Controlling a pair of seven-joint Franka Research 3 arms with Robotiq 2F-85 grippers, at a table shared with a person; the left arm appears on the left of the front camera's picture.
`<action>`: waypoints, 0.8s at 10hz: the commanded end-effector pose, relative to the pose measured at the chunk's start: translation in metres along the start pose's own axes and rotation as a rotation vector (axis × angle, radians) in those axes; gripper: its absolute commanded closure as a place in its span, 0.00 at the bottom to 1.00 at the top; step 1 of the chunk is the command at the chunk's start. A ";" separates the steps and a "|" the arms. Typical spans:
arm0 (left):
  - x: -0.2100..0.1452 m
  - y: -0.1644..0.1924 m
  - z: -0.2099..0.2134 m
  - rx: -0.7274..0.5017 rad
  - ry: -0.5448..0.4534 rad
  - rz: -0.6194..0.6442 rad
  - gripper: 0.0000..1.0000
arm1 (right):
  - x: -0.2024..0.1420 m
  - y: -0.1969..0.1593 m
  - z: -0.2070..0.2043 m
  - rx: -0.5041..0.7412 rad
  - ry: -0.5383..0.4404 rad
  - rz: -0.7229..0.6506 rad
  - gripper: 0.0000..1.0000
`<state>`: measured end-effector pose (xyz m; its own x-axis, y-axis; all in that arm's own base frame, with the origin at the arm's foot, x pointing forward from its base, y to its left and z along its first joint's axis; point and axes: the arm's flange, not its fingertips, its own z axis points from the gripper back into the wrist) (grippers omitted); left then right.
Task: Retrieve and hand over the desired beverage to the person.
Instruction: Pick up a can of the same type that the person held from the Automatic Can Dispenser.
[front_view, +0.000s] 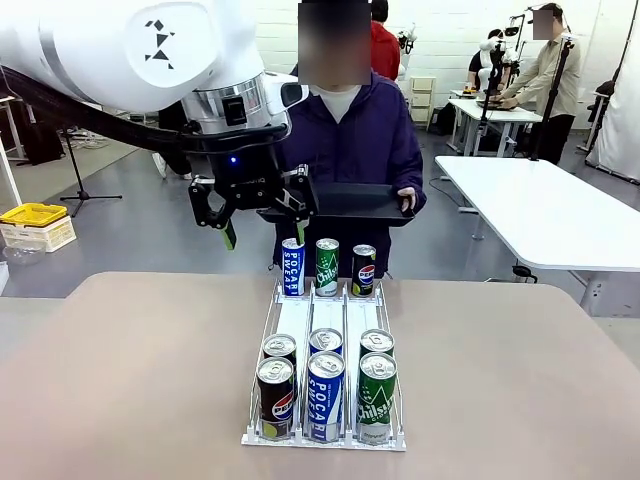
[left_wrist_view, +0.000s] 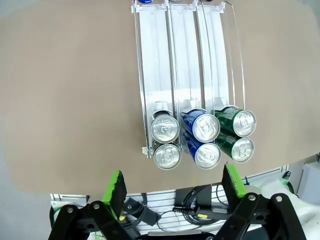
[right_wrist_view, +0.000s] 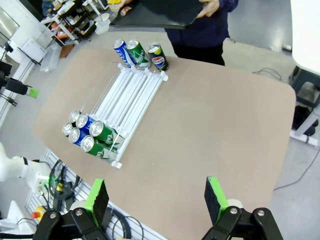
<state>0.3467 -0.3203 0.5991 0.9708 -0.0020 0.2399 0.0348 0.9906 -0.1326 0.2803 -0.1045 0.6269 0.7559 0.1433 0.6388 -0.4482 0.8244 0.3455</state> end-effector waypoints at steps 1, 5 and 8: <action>0.001 0.001 0.004 0.013 0.008 -0.014 0.00 | 0.002 -0.002 -0.001 0.031 -0.011 0.007 0.00; -0.015 -0.021 -0.017 0.054 0.034 -0.031 0.00 | 0.002 -0.002 -0.001 0.031 -0.011 0.007 0.00; -0.040 -0.069 -0.052 0.152 0.126 -0.015 0.00 | 0.002 -0.002 -0.001 0.031 -0.011 0.007 0.00</action>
<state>0.3138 -0.3769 0.5478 0.9887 -0.0568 0.1384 0.0604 0.9979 -0.0220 0.2803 -0.1044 0.6269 0.7560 0.1435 0.6387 -0.4481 0.8246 0.3452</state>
